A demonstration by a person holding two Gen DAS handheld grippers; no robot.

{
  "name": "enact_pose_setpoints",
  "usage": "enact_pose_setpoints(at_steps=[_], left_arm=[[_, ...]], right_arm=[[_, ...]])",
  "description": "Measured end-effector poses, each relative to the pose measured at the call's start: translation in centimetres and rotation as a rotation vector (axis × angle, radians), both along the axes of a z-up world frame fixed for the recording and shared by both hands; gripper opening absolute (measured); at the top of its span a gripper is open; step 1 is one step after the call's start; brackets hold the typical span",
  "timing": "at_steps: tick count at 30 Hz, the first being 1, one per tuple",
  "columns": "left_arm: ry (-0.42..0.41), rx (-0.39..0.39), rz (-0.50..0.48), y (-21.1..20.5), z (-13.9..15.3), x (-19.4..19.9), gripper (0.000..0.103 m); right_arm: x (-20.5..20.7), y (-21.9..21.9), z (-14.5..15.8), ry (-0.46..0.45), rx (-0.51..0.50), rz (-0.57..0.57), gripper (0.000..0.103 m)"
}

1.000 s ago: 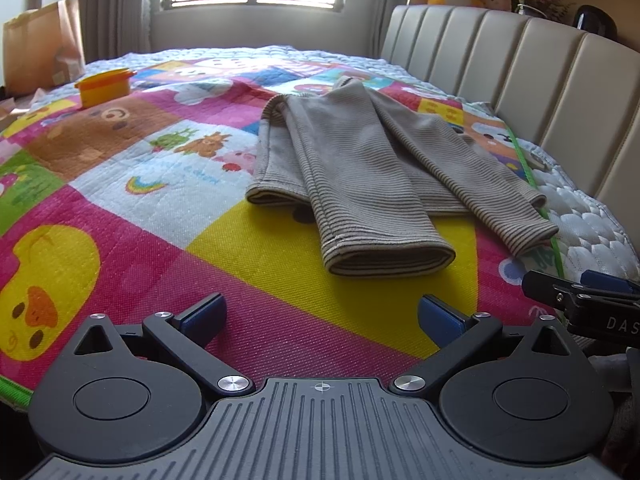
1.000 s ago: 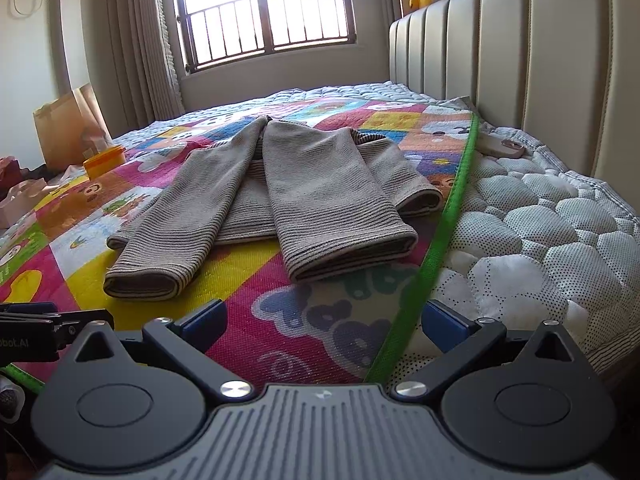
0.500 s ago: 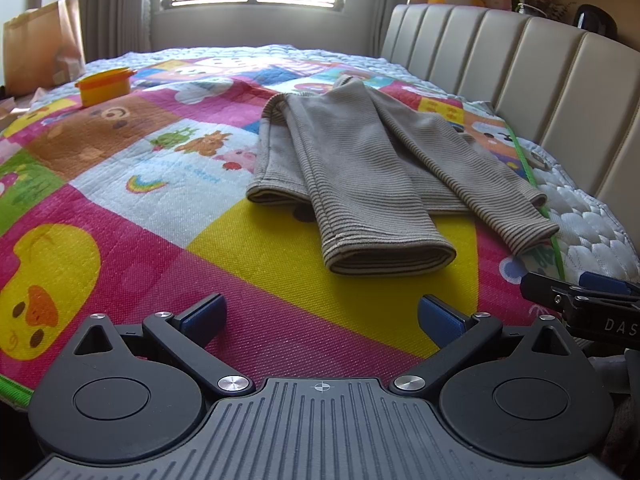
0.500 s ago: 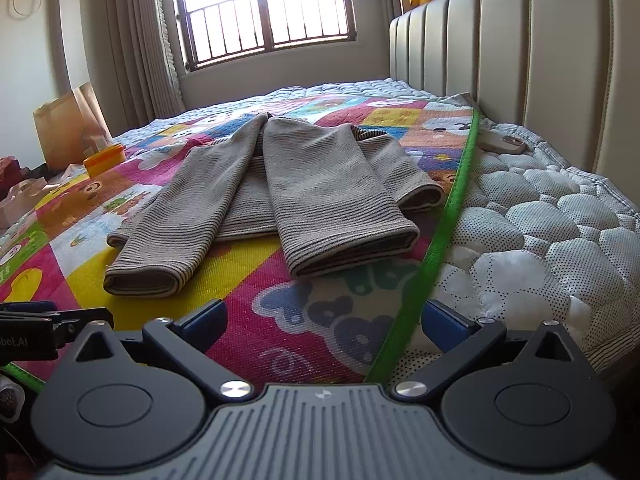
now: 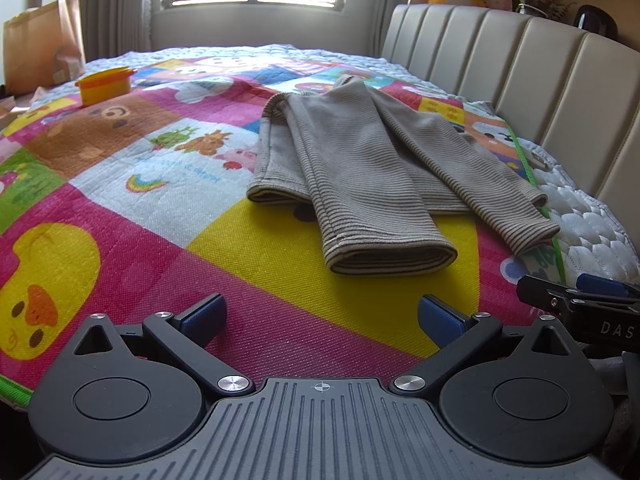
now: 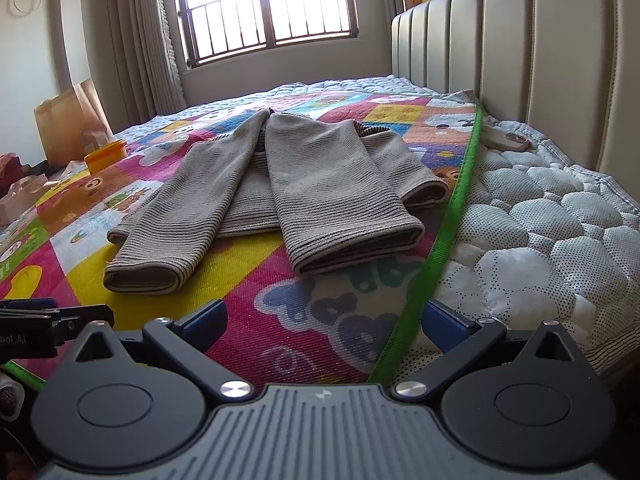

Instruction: Fold clothes

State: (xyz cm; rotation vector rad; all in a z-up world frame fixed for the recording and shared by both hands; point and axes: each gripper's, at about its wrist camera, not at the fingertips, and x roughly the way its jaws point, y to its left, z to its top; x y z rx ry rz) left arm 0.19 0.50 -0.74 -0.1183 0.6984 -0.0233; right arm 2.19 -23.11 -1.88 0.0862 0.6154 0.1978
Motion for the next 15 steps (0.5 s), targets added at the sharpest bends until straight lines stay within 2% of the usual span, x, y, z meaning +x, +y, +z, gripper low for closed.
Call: enact_pose_setpoints(at_steps=[7, 15], left_arm=[[-0.01, 0.006, -0.009, 0.0, 0.9, 0.7, 0.103], [-0.035, -0.02, -0.024, -0.1, 3.0, 4.3, 0.103]], right_arm=[[0.1, 0.1, 0.3, -0.013, -0.016, 0.015, 0.103], [2.4, -1.2, 1.5, -0.047, -0.025, 0.02, 0.103]])
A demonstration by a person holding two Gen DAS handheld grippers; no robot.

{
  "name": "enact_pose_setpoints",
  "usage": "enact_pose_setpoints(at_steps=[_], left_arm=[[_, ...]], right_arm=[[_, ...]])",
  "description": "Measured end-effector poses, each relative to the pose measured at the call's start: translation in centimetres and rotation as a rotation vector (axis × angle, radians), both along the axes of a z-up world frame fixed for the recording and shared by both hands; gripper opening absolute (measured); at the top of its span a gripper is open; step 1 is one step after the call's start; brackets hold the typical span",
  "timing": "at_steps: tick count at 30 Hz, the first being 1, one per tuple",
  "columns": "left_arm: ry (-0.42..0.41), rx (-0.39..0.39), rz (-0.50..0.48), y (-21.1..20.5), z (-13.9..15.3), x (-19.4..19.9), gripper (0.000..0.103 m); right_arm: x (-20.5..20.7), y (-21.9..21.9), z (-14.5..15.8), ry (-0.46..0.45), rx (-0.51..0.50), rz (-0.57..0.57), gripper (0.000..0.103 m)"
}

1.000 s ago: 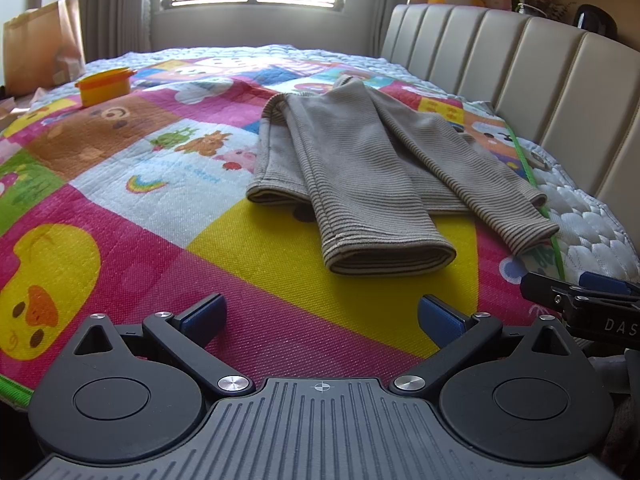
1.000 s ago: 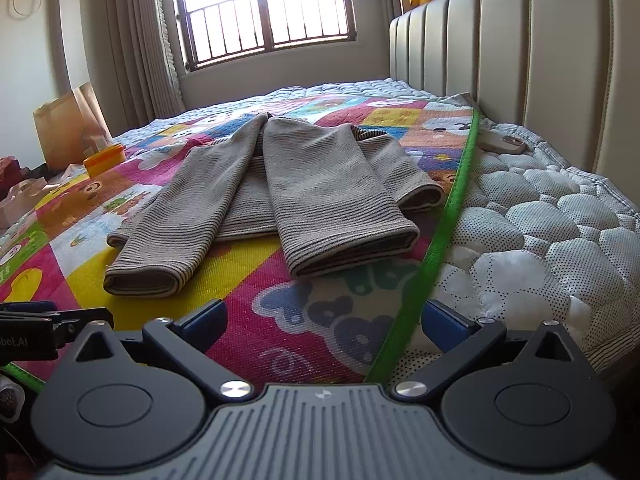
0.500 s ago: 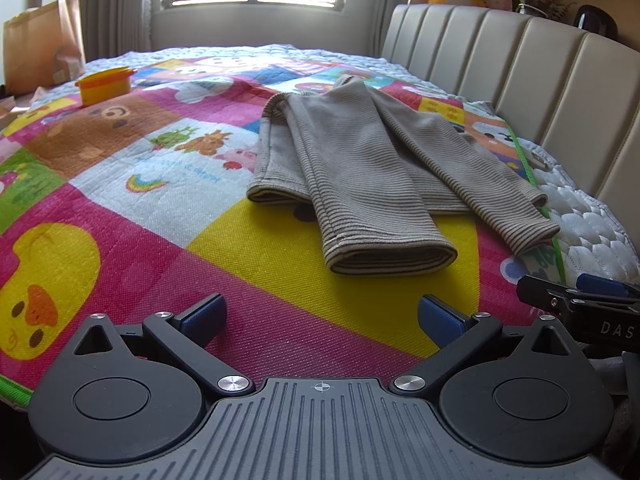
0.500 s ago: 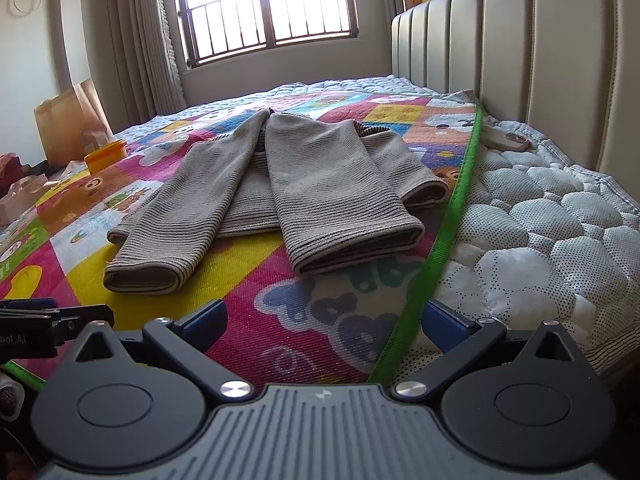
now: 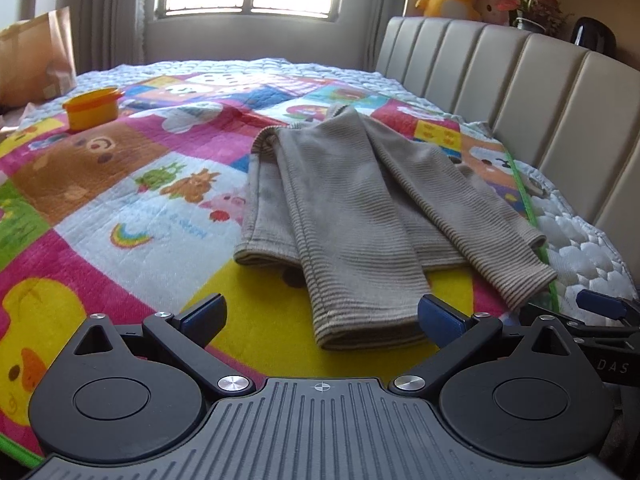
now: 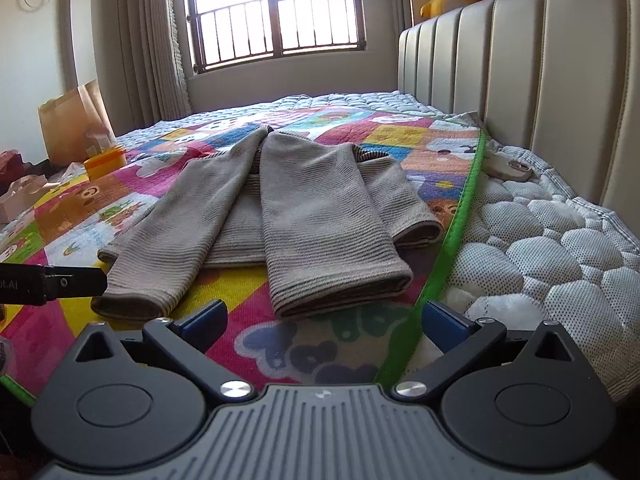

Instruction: Fold clothes

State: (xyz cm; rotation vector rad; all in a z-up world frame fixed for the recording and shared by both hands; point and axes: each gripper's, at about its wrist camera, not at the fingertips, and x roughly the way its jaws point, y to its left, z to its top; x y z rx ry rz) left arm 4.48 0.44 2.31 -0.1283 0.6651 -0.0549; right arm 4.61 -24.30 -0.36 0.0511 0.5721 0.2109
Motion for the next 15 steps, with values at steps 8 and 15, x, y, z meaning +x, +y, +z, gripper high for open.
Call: enact_pose_setpoints(at_steps=[8, 15], left_arm=[[-0.018, -0.049, -0.047, 0.2, 1.4, 5.7, 0.103], [-0.037, -0.209, -0.154, 2.7, 1.7, 12.3, 0.103]], right_arm=[[4.8, -0.3, 1.0, -0.032, -0.032, -0.001, 0.103], [9.3, 1.1, 1.7, -0.054, -0.024, 0.046, 0.103]])
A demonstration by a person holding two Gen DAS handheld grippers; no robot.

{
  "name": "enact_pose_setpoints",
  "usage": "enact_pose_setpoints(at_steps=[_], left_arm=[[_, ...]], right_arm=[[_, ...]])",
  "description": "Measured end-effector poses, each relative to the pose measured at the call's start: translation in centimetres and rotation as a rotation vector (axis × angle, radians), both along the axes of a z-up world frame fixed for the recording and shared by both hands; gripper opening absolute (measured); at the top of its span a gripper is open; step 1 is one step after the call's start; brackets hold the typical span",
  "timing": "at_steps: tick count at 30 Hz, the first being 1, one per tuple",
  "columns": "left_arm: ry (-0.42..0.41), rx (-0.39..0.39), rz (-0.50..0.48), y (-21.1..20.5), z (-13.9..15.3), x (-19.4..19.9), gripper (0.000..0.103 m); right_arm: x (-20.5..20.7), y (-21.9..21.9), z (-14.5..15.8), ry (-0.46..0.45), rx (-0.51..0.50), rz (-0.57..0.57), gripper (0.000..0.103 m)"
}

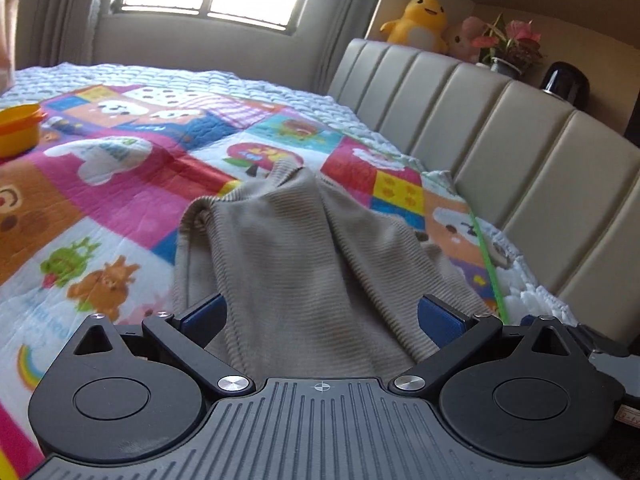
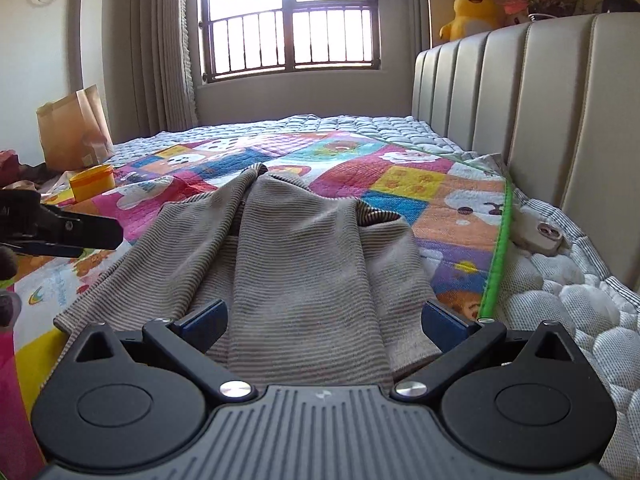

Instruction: Fold clothes

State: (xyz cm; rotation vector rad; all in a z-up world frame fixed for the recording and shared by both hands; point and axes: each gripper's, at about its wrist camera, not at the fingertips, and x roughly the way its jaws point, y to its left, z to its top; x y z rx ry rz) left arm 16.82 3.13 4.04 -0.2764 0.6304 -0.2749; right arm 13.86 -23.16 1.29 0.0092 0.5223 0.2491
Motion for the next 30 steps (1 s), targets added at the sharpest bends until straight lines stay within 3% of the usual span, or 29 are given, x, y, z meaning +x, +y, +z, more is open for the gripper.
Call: enact_pose_setpoints(at_steps=[6, 11, 13, 16, 19, 21, 25, 30], left_arm=[[0.1, -0.117, 0.065, 3.3, -3.0, 5.4, 0.103], [0.168, -0.172, 0.011, 3.2, -4.7, 9.0, 0.103], [0.226, -0.228, 0.017, 3.7, -6.0, 10.2, 0.103], [0.227, -0.321, -0.011, 4.5, -6.3, 10.3, 0.103], [0.262, -0.477, -0.111, 4.5, -6.5, 10.8, 0.093], [0.257, -0.535, -0.174, 3.9, -6.1, 11.2, 0.068], [0.175, -0.686, -0.145, 5.5, -3.6, 13.1, 0.059], [-0.079, -0.751, 0.165, 14.6, 1.6, 14.6, 0.059]], right_arm=[[4.4, 0.9, -0.9, 0.051, 0.154, 0.026, 0.103], [7.5, 1.7, -2.1, 0.073, 0.274, 0.064, 0.103], [8.2, 1.7, -2.8, 0.105, 0.311, 0.06, 0.103], [8.2, 1.1, -3.6, 0.103, 0.349, 0.066, 0.103], [8.0, 0.8, -3.9, 0.09, 0.378, 0.068, 0.103], [8.0, 0.9, -4.0, 0.091, 0.373, 0.066, 0.103], [8.2, 1.0, -4.0, 0.094, 0.36, 0.065, 0.103], [8.3, 1.1, -4.1, 0.101, 0.35, 0.065, 0.103]])
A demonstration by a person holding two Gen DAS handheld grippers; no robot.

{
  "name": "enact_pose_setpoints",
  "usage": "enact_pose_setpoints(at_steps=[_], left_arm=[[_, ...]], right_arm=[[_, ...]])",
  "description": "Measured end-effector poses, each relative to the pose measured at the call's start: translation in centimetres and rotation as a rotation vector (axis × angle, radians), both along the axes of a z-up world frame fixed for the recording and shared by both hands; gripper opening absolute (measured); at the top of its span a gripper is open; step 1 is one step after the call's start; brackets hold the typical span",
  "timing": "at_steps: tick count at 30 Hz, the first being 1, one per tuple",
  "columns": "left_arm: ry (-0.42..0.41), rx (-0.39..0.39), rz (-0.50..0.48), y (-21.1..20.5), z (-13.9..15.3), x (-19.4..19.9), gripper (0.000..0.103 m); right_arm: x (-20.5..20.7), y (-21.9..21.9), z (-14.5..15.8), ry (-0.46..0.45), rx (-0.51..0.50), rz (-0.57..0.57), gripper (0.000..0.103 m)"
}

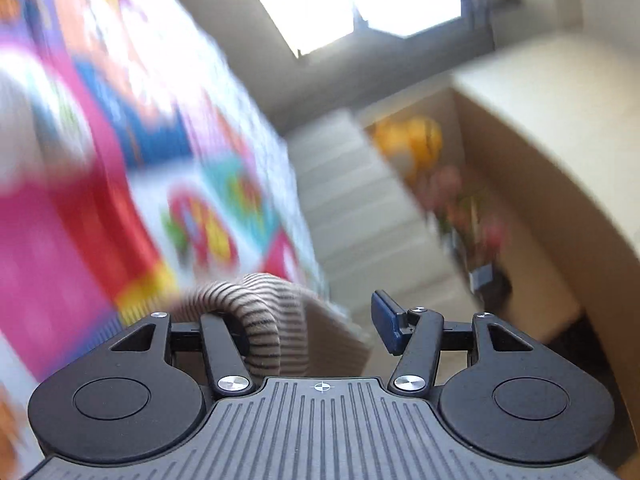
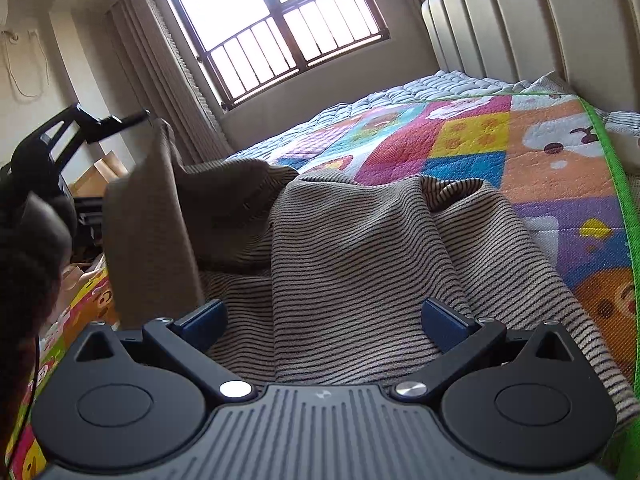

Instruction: Fold clothes

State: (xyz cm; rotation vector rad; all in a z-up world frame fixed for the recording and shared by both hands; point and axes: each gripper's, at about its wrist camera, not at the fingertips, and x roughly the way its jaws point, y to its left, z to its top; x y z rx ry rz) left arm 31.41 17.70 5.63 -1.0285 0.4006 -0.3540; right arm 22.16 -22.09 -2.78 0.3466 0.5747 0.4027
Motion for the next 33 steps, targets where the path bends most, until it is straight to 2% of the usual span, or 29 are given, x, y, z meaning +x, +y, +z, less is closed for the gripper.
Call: enact_pose_setpoints(at_steps=[2, 7, 11, 13, 15, 17, 18, 20, 22, 23, 26, 29, 30, 33], left_arm=[[0.021, -0.013, 0.096, 3.3, 0.4, 0.3, 0.059], [0.088, 0.119, 0.298, 7.8, -1.5, -0.8, 0.061], [0.187, 0.066, 0.352, 10.5, -4.4, -2.3, 0.064], [0.198, 0.115, 0.331, 10.2, -4.6, -3.4, 0.068], [0.191, 0.168, 0.288, 8.0, -4.0, -4.3, 0.084], [0.14, 0.219, 0.226, 4.8, -3.4, -4.7, 0.092], [0.107, 0.252, 0.198, 3.0, -3.1, -4.9, 0.095], [0.02, 0.342, 0.144, -0.7, -2.3, -5.0, 0.097], [-0.094, 0.453, 0.09, -3.8, -1.8, -4.7, 0.098], [-0.146, 0.469, 0.044, -4.8, -2.0, -4.6, 0.098], [-0.272, 0.462, -0.116, -6.7, -3.8, -5.2, 0.098], [-0.278, 0.419, -0.181, -5.8, -5.4, -5.1, 0.1], [-0.279, 0.404, -0.2, -5.5, -6.0, -5.1, 0.101], [-0.261, 0.356, -0.241, -4.4, -7.4, -4.7, 0.103]], right_arm=[[0.1, 0.2, 0.0, 0.001, -0.009, 0.006, 0.103], [0.6, 1.1, 0.3, 0.03, -0.068, 0.058, 0.103], [2.3, 1.7, 1.0, 0.136, -0.129, 0.105, 0.103], [3.4, 2.0, 1.5, 0.204, -0.148, 0.122, 0.103], [4.2, 2.6, 1.8, 0.25, -0.195, 0.154, 0.103], [4.5, 3.5, 2.1, 0.255, -0.284, 0.21, 0.103], [4.2, 4.0, 2.4, 0.23, -0.324, 0.233, 0.103], [4.2, 4.3, 3.4, 0.183, -0.333, 0.241, 0.103], [4.2, 5.2, 5.4, 0.071, -0.365, 0.207, 0.103], [4.3, 5.9, 6.4, -0.005, -0.413, 0.18, 0.103], [5.3, 8.7, 8.6, -0.188, -0.554, 0.147, 0.103], [7.4, 11.8, 8.6, -0.225, -0.654, 0.189, 0.102], [8.3, 12.9, 8.0, -0.205, -0.698, 0.239, 0.102], [8.4, 15.7, 4.3, -0.194, -0.928, 0.355, 0.097]])
